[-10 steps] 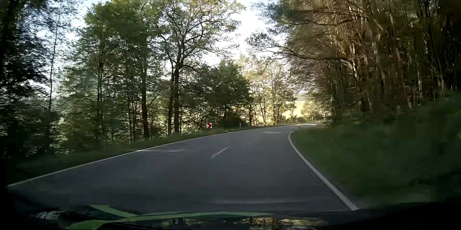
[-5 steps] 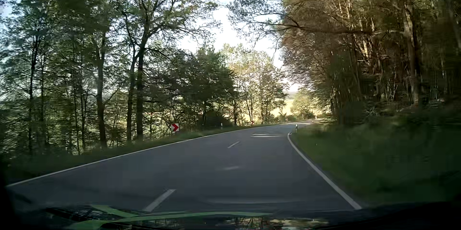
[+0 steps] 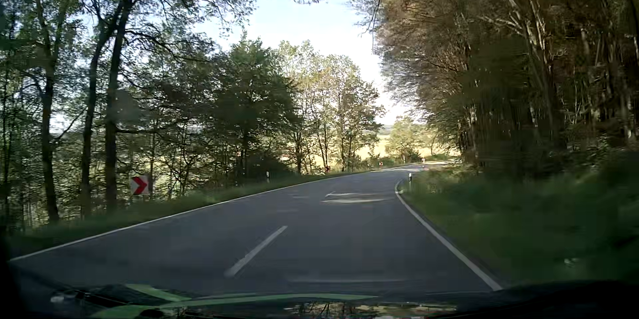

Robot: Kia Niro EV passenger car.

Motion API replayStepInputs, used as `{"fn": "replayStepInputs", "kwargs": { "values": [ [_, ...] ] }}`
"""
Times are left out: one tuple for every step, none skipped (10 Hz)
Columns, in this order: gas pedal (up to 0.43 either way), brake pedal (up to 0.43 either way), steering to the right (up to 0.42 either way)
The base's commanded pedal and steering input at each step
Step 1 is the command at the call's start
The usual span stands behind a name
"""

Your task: Follow the waypoints while adhering to traffic rules and regulations

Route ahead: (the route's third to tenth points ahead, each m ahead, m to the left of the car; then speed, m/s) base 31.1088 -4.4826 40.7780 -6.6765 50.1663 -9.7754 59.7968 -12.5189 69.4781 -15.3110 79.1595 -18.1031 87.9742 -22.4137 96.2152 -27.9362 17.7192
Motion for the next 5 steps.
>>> {"fn": "replayStepInputs", "kwargs": {
  "values": [
    [0.138,0.0,0.031],
    [0.15,0.0,0.03],
    [0.15,0.0,0.028],
    [0.15,0.0,0.026],
    [0.15,0.0,0.026]
  ]
}}
